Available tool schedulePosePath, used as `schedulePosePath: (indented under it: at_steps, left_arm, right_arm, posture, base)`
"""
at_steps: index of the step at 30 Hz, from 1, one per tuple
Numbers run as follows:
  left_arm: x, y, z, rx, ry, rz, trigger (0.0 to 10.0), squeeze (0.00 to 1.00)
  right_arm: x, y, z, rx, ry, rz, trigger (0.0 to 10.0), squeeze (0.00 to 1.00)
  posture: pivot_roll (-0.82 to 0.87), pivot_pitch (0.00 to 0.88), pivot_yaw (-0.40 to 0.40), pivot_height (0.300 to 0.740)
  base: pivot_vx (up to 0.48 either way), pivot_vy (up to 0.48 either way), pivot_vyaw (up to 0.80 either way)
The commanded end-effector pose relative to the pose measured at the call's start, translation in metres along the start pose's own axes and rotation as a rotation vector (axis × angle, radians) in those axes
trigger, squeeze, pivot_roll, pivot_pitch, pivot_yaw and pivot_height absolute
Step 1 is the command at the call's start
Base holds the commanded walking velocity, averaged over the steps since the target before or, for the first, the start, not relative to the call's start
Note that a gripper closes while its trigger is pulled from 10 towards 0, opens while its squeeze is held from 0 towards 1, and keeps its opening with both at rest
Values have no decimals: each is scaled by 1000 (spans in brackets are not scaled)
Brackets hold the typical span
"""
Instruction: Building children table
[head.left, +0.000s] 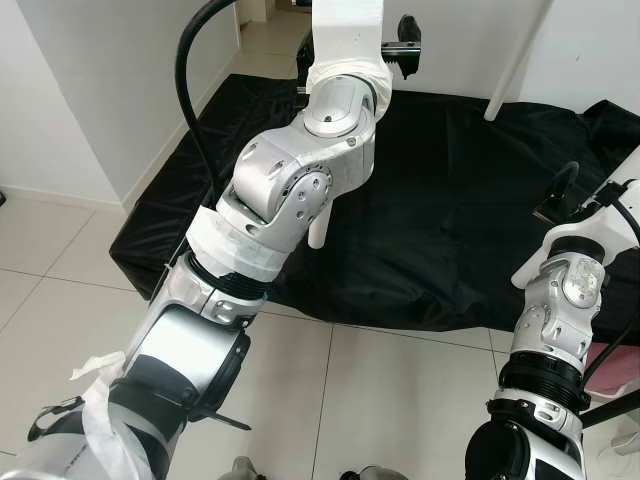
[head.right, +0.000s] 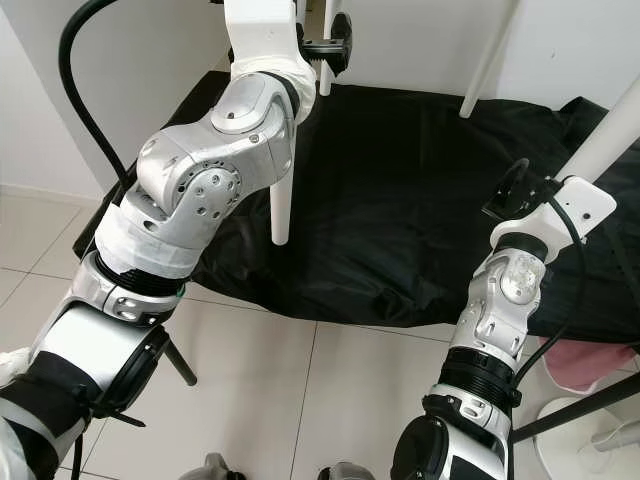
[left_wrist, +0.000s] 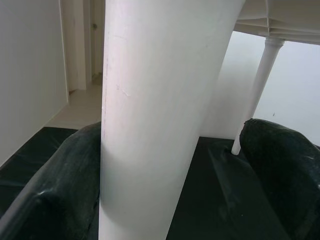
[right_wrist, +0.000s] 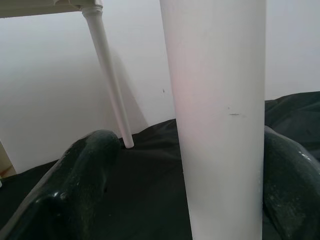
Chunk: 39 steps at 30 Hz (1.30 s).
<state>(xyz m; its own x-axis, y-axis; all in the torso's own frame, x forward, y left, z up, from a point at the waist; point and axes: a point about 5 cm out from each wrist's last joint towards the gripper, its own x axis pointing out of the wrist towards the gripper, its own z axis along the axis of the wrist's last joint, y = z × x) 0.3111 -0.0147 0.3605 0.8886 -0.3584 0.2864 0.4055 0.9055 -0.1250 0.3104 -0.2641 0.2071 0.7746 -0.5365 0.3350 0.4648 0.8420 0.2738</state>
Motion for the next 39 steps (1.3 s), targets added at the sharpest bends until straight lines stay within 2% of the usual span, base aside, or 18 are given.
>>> schedulePosePath:
  at_steps: [1,31,32,33,34,35,36,37,38,39]
  left_arm:
    - [-30,-77,12,19,-47,-852,10000,0]
    - [-30,-77,12,19,-47,-852,10000,0]
    - [-26,-38,-24,192,-8,-803,10000,0]
    - [-26,-38,-24,192,-8,-803,10000,0]
    - [-29,-7,-52,303,39,-782,10000,0]
    - [-29,-7,-52,303,39,-782,10000,0]
    - [-35,13,-71,375,81,-779,10000,0]
    - [-35,13,-71,375,81,-779,10000,0]
    - [-39,24,-80,410,104,-780,10000,0]
    - [-39,24,-80,410,104,-780,10000,0]
  right_arm:
    - [-16,51,-26,42,139,231,10000,1000]
    - [-16,51,-26,42,139,231,10000,1000]
    - [-13,52,-28,3,151,293,10000,0]
    - [-13,52,-28,3,151,293,10000,0]
    - [-11,53,-29,-23,159,333,10000,0]
    - [-11,53,-29,-23,159,333,10000,0]
    - [-10,53,-29,-40,163,359,10000,0]
    - [-10,53,-29,-40,163,359,10000,0]
    - [-9,53,-30,-48,166,371,10000,0]
    - [-9,53,-30,-48,166,371,10000,0]
  posture:
    - [-26,53,44,740]
    - [-26,53,44,740]
    - [-28,0,0,740]
    - [-28,0,0,740]
    - [-28,0,0,740]
    - [-28,0,0,740]
    - [-28,0,0,740]
    - [-28,0,0,740]
    - [-28,0,0,740]
    - [-28,0,0,740]
  base:
    - [0,0,0]
    - [0,0,0]
    - [0,0,0]
    - [0,0,0]
    - [0,0,0]
    - [0,0,0]
    - [0,0,0]
    - [0,0,0]
    - [0,0,0]
    - [0,0,0]
